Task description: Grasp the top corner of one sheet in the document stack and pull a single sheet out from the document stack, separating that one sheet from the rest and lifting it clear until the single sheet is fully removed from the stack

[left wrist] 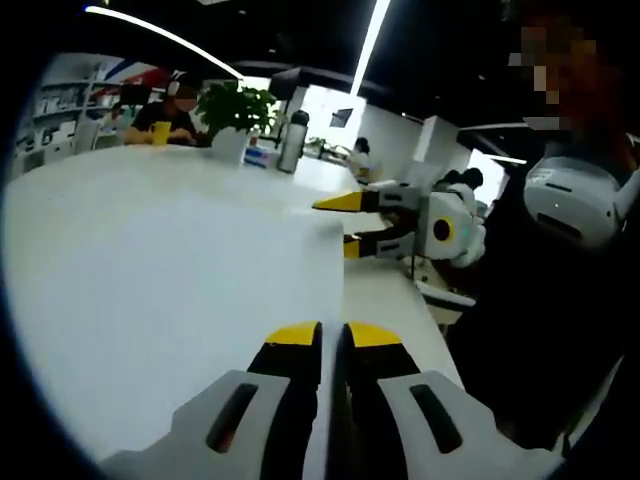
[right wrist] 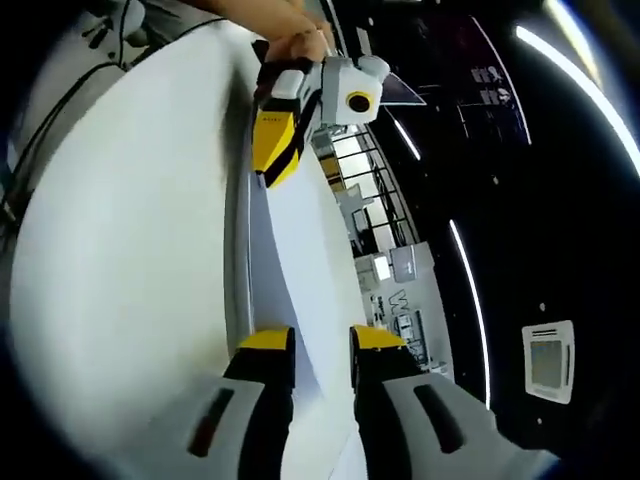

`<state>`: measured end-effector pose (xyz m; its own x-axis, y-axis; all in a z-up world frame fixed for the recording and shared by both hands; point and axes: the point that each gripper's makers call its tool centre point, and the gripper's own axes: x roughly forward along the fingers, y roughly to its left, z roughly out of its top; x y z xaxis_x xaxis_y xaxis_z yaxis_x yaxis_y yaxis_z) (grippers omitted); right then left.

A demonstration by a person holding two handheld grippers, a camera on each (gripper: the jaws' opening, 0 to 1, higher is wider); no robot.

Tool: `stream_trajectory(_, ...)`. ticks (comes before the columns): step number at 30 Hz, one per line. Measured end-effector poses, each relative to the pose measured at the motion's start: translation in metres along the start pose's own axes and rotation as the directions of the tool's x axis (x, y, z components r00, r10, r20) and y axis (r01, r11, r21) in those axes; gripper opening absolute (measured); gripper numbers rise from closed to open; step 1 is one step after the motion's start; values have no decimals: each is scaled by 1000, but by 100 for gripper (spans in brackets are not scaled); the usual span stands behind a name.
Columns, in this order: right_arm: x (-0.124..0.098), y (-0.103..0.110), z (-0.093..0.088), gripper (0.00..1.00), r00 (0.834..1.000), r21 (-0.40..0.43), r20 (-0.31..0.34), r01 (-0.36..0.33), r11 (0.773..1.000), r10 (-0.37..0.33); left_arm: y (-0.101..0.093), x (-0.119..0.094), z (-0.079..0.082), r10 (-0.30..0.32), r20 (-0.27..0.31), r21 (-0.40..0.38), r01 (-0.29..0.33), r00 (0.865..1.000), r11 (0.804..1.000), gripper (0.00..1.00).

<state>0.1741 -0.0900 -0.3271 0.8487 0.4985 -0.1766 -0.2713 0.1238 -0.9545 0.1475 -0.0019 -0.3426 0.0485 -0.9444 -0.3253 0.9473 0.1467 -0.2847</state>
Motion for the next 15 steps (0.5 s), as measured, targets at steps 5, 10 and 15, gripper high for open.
stream_trajectory(5,4,1,1,12,999,2,25,29,1000,-29,0,0,0,2,6,6,-2,1000,1000,11)
stream_trajectory(10,5,5,3,3,997,7,60,55,998,-56,-1,1,0,7,7,4,-7,1000,1000,11)
stream_trajectory(15,5,3,4,2,994,43,72,84,996,-87,0,1,0,13,9,13,-13,1000,1000,11)
